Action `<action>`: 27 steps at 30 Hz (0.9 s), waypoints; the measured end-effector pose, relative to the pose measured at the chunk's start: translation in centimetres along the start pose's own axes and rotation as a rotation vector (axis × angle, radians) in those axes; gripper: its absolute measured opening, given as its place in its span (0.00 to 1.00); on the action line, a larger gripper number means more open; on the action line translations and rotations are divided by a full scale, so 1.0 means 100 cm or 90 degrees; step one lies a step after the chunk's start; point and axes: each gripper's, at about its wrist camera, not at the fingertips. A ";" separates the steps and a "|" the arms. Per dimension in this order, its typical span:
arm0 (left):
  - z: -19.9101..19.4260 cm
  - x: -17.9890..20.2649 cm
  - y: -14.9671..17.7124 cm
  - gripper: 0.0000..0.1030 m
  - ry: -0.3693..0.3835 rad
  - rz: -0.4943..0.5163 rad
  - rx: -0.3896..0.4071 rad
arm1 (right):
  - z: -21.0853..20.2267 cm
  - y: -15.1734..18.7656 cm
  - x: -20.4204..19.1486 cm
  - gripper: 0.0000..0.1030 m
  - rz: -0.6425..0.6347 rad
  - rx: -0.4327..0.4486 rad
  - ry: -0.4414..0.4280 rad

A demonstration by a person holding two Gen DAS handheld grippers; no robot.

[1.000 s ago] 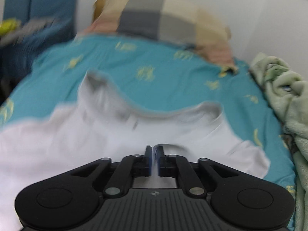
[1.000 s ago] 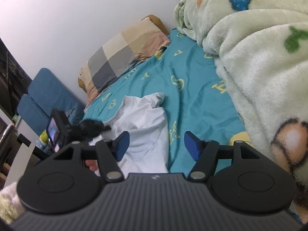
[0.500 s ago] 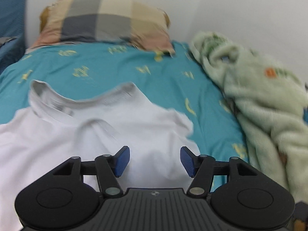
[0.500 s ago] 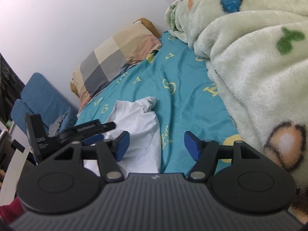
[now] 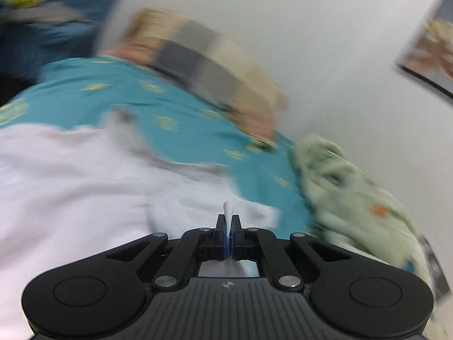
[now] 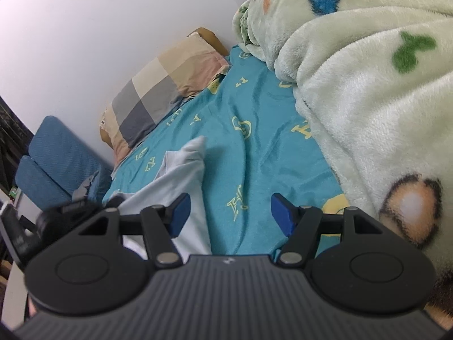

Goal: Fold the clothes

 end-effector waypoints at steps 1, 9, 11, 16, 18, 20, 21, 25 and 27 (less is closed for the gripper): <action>0.002 -0.013 0.001 0.03 -0.032 -0.018 -0.002 | 0.000 0.000 -0.001 0.64 -0.003 0.000 0.000; -0.027 -0.051 0.014 0.29 -0.077 -0.063 -0.048 | 0.006 0.000 -0.005 0.64 -0.028 -0.019 -0.007; -0.050 -0.025 0.026 0.35 -0.070 -0.004 -0.074 | 0.004 -0.002 -0.007 0.64 -0.036 -0.025 -0.026; -0.120 0.039 0.087 0.41 -0.040 0.106 -0.152 | -0.012 -0.006 -0.014 0.64 -0.085 -0.016 -0.062; -0.145 0.058 0.114 0.41 -0.031 0.123 -0.173 | -0.020 -0.005 -0.017 0.64 -0.111 -0.019 -0.069; -0.168 0.071 0.138 0.40 -0.006 0.110 -0.185 | -0.028 -0.003 -0.019 0.64 -0.138 -0.025 -0.076; -0.178 0.078 0.150 0.39 0.010 0.102 -0.192 | -0.032 -0.003 -0.021 0.64 -0.152 -0.028 -0.079; -0.214 0.113 0.200 0.39 0.052 0.173 -0.216 | -0.056 0.000 -0.018 0.64 -0.181 -0.035 -0.052; -0.225 0.126 0.227 0.39 0.053 0.225 -0.235 | -0.071 0.000 -0.013 0.64 -0.177 -0.040 -0.041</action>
Point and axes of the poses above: each gripper's, at about its wrist camera, not at the fingertips, and z roughly the way its jaws point, x to its right, y to its underside, and after that the axes turned 15 degrees about y, right-handed
